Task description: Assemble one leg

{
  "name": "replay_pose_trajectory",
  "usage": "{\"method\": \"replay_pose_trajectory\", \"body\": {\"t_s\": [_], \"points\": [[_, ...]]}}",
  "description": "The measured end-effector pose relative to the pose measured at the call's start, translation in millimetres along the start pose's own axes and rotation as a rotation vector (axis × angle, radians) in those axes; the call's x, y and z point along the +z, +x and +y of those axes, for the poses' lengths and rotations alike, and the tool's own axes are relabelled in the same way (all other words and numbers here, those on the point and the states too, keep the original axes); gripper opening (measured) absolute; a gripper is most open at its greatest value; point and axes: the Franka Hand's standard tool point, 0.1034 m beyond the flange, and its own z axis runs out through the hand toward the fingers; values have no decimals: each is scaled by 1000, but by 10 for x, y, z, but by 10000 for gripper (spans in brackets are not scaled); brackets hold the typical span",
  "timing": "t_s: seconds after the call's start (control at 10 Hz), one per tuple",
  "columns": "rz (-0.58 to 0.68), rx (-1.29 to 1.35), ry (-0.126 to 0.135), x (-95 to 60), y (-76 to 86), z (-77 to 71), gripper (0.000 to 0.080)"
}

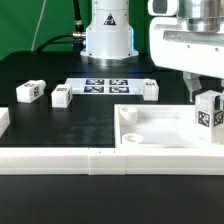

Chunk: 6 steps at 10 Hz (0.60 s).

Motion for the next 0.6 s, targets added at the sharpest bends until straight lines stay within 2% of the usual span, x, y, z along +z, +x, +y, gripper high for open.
{"method": "replay_pose_trajectory", "body": {"t_s": [0.4,0.5,0.6], "points": [[-23,297,12,2,5,-5,291],[-23,310,12,5,0,-6,360],[-23,265,13,5,2,-6,360]]}}
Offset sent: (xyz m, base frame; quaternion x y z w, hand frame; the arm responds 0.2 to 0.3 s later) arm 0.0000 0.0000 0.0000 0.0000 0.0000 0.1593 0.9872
